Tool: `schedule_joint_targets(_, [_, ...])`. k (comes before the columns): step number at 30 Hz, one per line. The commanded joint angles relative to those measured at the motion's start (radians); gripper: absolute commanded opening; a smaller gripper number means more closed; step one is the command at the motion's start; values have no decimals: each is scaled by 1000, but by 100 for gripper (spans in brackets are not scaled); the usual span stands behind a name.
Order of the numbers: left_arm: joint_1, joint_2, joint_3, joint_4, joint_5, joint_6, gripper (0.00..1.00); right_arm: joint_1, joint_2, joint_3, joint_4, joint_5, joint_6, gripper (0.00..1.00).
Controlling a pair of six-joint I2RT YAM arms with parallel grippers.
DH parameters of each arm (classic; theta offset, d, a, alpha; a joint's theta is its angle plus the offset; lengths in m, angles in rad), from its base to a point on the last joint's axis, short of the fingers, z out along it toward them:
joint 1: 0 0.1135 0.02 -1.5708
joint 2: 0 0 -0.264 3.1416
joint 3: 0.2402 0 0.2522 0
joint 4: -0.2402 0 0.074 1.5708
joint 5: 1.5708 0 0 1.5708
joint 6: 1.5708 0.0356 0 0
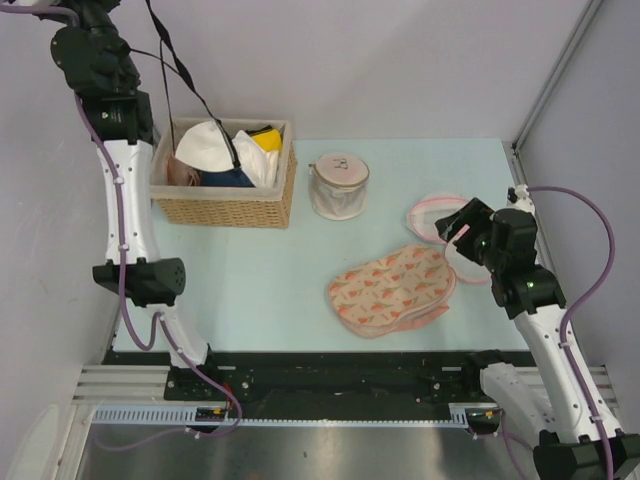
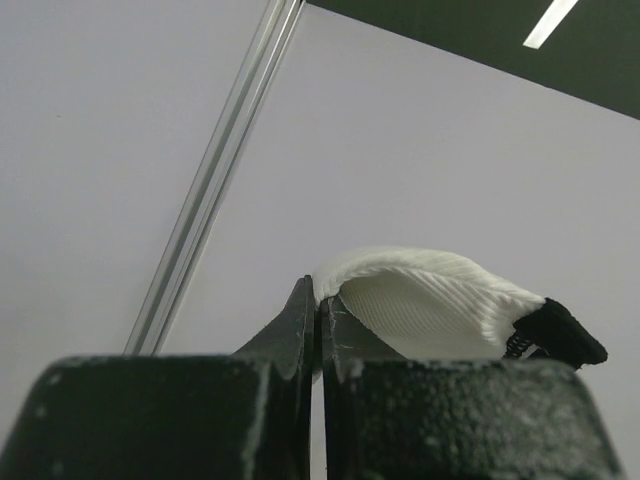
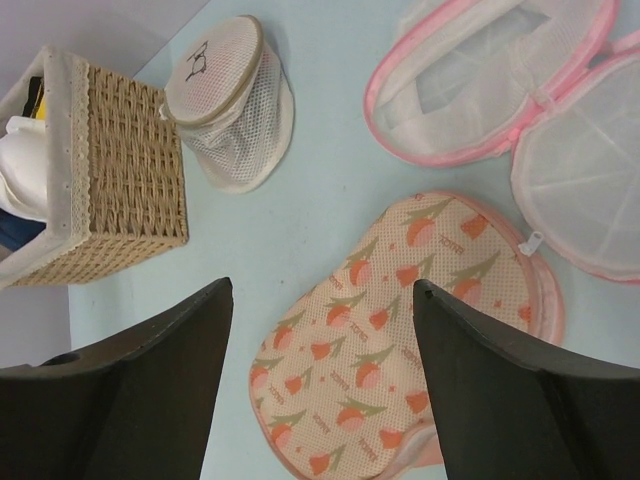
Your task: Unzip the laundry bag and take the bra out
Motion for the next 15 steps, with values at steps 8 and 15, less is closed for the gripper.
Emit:
schedule_joint_targets(8, [6, -150, -436, 152, -78, 9, 1, -8, 56, -1, 83, -66, -20, 76])
schedule_joint_targets(15, [-16, -213, -828, 218, -119, -49, 0, -15, 65, -2, 75, -60, -23, 76])
